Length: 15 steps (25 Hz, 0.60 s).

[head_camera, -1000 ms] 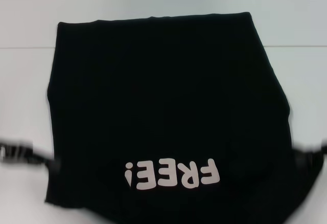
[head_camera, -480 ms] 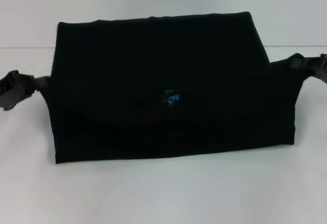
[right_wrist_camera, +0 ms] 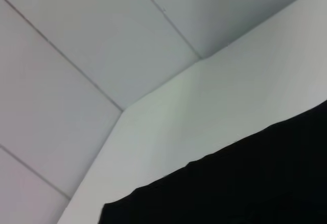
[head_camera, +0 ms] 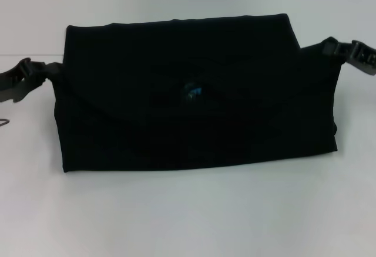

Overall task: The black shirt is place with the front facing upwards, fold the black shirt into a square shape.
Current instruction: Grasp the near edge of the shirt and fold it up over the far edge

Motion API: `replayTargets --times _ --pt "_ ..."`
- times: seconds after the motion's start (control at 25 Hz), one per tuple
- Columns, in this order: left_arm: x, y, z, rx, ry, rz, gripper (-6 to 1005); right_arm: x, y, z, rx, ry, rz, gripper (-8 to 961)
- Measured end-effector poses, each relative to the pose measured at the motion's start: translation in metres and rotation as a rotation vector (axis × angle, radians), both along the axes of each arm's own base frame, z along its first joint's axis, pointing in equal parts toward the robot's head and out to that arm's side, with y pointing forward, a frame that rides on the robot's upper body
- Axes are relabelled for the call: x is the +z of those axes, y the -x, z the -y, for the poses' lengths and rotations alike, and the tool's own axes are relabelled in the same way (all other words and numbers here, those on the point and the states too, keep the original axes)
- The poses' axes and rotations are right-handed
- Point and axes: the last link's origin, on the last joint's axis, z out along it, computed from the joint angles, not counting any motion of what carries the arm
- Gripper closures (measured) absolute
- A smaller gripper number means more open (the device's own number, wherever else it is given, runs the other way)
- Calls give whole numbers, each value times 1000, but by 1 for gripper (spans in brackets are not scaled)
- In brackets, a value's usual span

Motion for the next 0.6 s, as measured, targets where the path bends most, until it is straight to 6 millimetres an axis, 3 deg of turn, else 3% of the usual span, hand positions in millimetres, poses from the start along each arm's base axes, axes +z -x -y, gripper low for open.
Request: replayTargets --times 0.32,0.52,0.6 --pt "-26 4 -10 63 -65 -88 972 -29 -12 -9 -94 -37 161 930" --pt "-43 -1 -16 75 -134 -122 949 -43 -8 -14 -64 -50 279 929" --pt "-44 -2 -17 77 -137 -130 926 -46 -6 -15 -47 -52 305 873"
